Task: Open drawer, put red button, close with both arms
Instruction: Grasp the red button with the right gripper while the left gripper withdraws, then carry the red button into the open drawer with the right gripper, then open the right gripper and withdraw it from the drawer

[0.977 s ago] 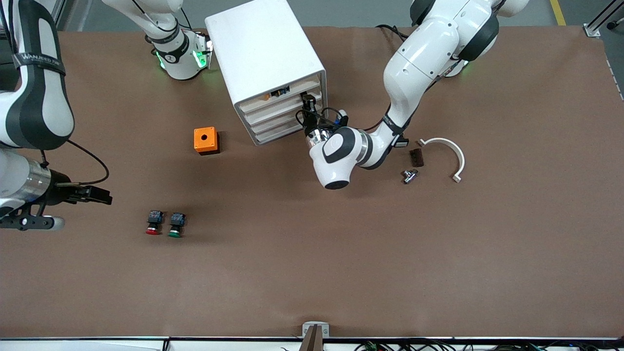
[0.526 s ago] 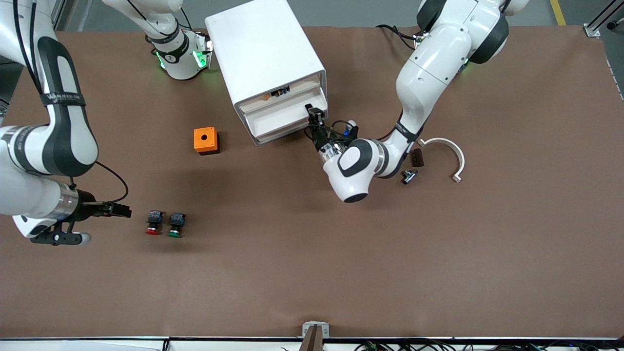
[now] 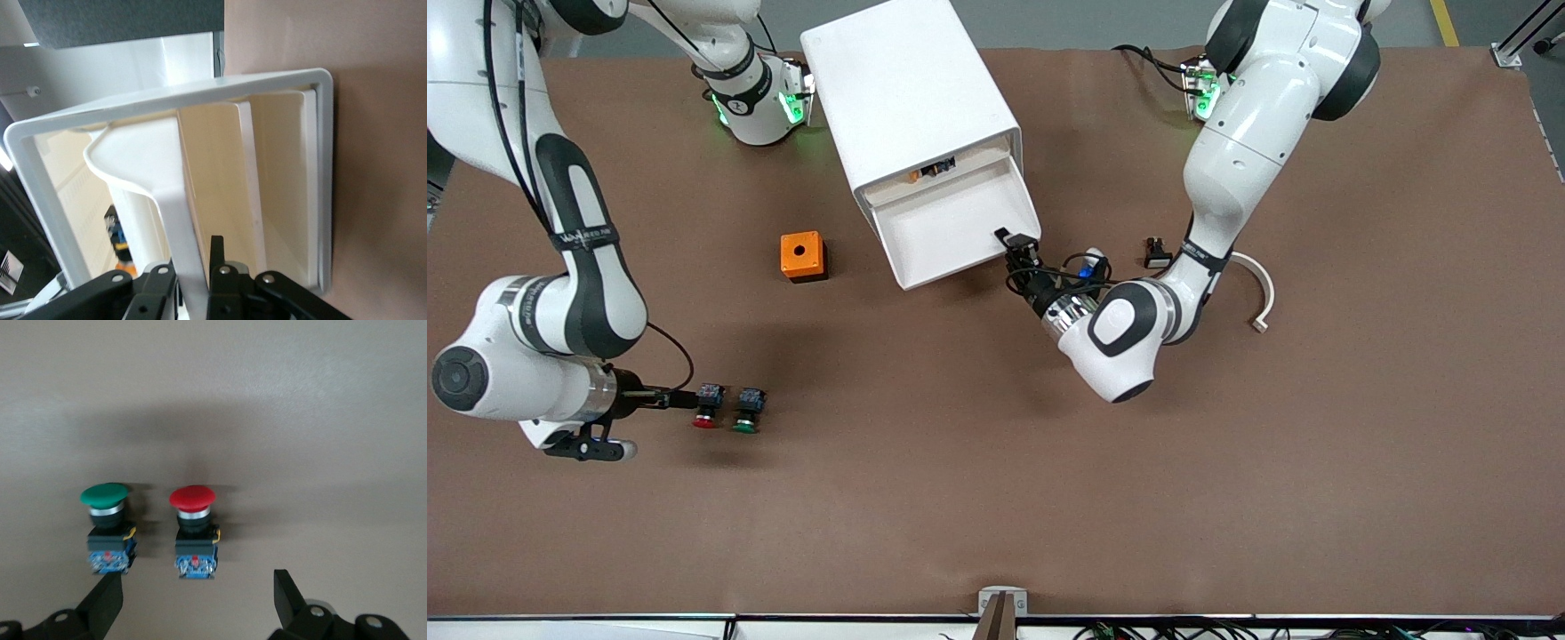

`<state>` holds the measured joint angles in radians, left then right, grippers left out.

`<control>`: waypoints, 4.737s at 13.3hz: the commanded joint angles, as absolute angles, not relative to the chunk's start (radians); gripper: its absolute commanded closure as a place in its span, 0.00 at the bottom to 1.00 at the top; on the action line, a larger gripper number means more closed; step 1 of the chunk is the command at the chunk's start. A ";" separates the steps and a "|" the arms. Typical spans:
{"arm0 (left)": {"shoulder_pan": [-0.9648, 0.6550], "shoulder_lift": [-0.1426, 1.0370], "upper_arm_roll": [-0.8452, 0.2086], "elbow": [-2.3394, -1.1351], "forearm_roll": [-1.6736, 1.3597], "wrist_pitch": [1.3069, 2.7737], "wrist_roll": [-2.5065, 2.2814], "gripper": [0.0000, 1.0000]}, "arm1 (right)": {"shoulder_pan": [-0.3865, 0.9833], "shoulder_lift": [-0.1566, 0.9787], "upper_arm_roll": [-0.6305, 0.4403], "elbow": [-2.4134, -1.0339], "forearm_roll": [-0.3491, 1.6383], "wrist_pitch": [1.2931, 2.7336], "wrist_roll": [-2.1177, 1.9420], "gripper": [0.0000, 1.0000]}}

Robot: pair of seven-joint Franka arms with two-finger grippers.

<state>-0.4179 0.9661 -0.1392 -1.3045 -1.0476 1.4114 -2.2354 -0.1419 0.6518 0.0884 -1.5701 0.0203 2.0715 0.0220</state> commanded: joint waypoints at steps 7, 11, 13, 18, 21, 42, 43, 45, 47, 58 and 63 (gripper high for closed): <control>-0.397 0.969 -0.138 -1.282 -1.081 1.439 -2.237 0.07 | -0.158 0.732 0.098 -1.595 0.069 2.121 0.035 0.04; -0.385 0.965 -0.130 -1.281 -1.074 1.439 -2.096 0.00 | -0.161 0.741 0.098 -1.605 0.069 2.121 0.035 0.29; -0.379 0.962 -0.112 -1.269 -1.074 1.439 -1.964 0.00 | -0.161 0.741 0.098 -1.606 0.069 2.117 0.035 0.53; -0.334 0.939 -0.068 -1.226 -1.069 1.433 -1.693 0.00 | -0.153 0.733 0.100 -1.600 0.069 2.105 0.040 0.90; -0.359 0.902 -0.034 -1.221 -0.948 1.439 -1.398 0.00 | -0.131 0.700 0.109 -1.591 0.071 2.047 0.159 0.92; -0.618 0.692 0.124 -1.204 -0.219 1.871 -0.795 0.00 | 0.423 0.351 0.106 -1.621 0.270 1.816 1.360 0.91; -0.618 0.693 0.124 -1.204 -0.219 1.871 -0.795 0.00 | 0.461 0.351 0.106 -1.631 0.270 1.848 1.432 0.91; -0.617 0.693 0.126 -1.204 -0.219 1.873 -0.796 0.00 | 0.537 0.347 0.106 -1.699 0.270 1.964 1.543 0.91; -0.618 0.693 0.126 -1.204 -0.219 1.873 -0.795 0.00 | 0.601 0.350 0.106 -1.767 0.268 2.101 1.632 0.91; -0.626 0.696 0.123 -1.204 -0.224 1.876 -0.796 0.00 | 0.621 0.336 0.094 -1.790 0.204 2.158 1.694 0.01; -0.652 0.709 0.121 -1.223 -0.229 1.940 -0.813 0.00 | 0.479 0.258 0.077 -1.760 0.072 2.123 1.535 0.00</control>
